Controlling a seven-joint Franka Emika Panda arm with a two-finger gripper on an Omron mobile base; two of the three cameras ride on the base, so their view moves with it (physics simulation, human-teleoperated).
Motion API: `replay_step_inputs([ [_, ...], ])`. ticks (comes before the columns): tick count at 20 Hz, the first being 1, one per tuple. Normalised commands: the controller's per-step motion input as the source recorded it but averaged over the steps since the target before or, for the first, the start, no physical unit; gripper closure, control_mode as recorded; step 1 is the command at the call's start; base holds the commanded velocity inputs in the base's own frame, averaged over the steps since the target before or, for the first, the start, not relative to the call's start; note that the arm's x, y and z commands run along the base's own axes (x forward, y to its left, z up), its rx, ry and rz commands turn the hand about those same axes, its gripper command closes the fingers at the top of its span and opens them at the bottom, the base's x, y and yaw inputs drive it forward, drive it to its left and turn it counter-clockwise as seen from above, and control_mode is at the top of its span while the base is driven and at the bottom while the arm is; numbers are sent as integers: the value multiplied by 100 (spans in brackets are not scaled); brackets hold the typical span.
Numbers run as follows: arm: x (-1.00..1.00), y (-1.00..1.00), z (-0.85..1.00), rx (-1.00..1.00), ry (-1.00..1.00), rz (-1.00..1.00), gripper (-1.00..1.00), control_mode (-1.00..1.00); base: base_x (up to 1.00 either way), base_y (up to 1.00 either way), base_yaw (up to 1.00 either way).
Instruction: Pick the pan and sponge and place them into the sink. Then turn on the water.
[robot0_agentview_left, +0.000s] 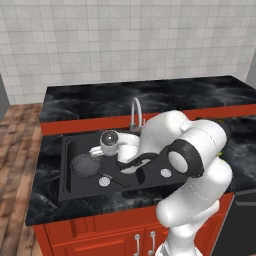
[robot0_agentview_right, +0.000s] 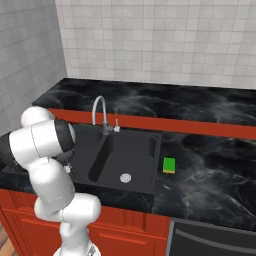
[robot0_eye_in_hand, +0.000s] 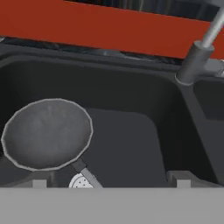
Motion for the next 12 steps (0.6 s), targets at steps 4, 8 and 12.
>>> replay_step_inputs([
  [4, -18, 0, 100, 20, 1, -23, -100, -100, 0, 0, 0],
  [8, 0, 0, 100, 25, 12, -18, -100, -100, 0, 0, 0],
  [12, 0, 0, 100, 22, 21, -10, -100, -100, 0, 0, 0],
])
